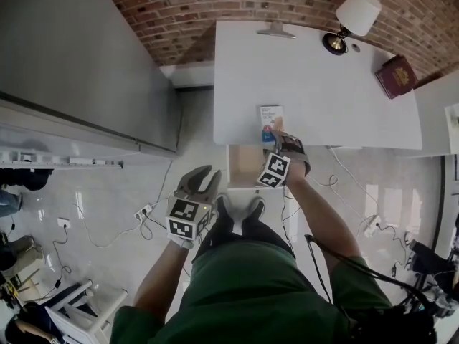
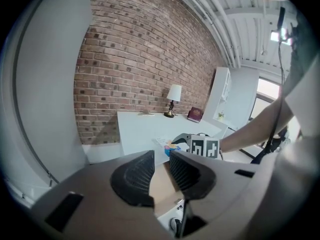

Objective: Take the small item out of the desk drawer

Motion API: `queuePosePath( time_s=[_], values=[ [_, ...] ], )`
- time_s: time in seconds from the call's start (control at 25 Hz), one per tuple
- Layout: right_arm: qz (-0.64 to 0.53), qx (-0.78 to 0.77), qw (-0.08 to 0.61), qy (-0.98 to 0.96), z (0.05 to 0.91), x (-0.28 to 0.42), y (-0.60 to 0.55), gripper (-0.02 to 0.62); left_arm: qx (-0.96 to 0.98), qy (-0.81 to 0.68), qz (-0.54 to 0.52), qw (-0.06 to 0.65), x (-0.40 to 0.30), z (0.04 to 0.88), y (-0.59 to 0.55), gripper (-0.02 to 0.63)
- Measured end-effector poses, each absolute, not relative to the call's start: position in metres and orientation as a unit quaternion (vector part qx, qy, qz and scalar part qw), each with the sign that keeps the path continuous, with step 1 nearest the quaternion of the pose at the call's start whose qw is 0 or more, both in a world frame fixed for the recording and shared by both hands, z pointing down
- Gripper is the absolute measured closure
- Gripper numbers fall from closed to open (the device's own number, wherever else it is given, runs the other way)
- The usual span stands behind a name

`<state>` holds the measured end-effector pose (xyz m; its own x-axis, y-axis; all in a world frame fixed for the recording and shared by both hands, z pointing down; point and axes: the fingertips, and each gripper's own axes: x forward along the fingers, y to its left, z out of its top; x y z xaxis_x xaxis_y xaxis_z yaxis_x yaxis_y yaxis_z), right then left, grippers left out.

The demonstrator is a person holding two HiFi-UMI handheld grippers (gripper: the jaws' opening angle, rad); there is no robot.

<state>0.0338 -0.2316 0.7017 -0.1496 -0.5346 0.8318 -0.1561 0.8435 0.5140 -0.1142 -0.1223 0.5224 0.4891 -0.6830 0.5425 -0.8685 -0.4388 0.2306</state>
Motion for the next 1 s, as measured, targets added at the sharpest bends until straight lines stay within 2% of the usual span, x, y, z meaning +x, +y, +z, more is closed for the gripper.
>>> queuePosePath(
  time_s=[0.16,0.32,0.76,1.0],
  values=[
    [-0.136,0.265,0.578,-0.76,0.679,0.034,-0.233,0.278,0.833,-0.465,0.181,0.239,-0.11,0.517,-0.127,0.517],
    [-0.115,0.323,0.518,-0.784,0.631,0.034,-0.242,0.295,0.838,-0.473,0.164,0.216,-0.109,0.506,-0.139,0.517],
    [-0.019,0.479,0.24,-0.844,0.453,0.056,-0.25,0.416,0.855,-0.491,0.11,0.127,-0.112,0.43,-0.186,0.528],
    [-0.009,0.522,0.14,-0.841,0.379,0.078,-0.231,0.493,0.865,-0.486,0.086,0.09,-0.094,0.387,-0.189,0.538]
  ],
)
